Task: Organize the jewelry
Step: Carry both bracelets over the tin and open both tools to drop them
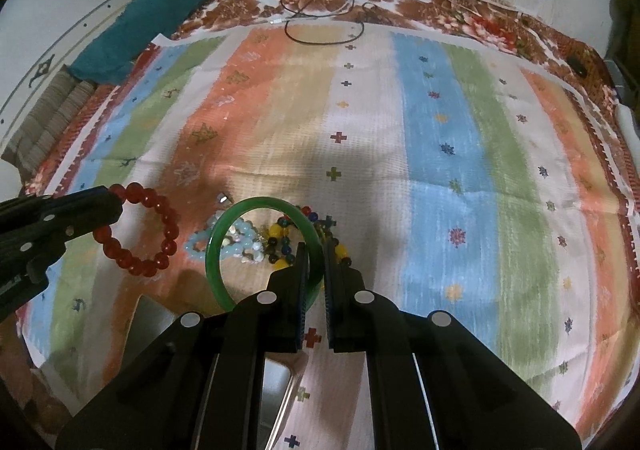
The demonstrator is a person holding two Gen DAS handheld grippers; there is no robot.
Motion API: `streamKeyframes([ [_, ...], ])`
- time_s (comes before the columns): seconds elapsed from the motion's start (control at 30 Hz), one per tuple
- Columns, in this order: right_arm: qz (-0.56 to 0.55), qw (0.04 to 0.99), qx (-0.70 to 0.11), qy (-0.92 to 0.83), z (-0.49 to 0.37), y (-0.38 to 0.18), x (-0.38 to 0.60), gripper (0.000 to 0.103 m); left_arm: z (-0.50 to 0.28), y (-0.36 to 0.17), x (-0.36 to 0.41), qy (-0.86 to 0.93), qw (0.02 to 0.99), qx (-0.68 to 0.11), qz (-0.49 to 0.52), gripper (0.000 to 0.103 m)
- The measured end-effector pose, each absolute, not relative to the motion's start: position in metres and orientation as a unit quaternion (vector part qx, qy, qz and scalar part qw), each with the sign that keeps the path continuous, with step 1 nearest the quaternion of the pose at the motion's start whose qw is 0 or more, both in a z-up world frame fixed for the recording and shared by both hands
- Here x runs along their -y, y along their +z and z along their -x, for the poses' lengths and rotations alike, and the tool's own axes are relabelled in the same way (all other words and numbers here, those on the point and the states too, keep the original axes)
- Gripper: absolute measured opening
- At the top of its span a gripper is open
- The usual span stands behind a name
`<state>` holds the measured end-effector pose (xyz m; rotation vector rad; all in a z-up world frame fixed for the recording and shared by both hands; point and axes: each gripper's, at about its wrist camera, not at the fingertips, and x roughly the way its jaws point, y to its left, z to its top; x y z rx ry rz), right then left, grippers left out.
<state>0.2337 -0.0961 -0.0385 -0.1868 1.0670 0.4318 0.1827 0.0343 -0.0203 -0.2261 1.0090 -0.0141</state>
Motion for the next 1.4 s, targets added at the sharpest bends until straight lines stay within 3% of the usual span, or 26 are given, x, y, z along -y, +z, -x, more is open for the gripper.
streamKeyframes([
  [1.4,0.105,0.840,-0.479,0.233,-0.142,-0.023,0.108,0.008,-0.093,-0.004,-0.005,-0.017,0.888,-0.450,0.094,0.013],
])
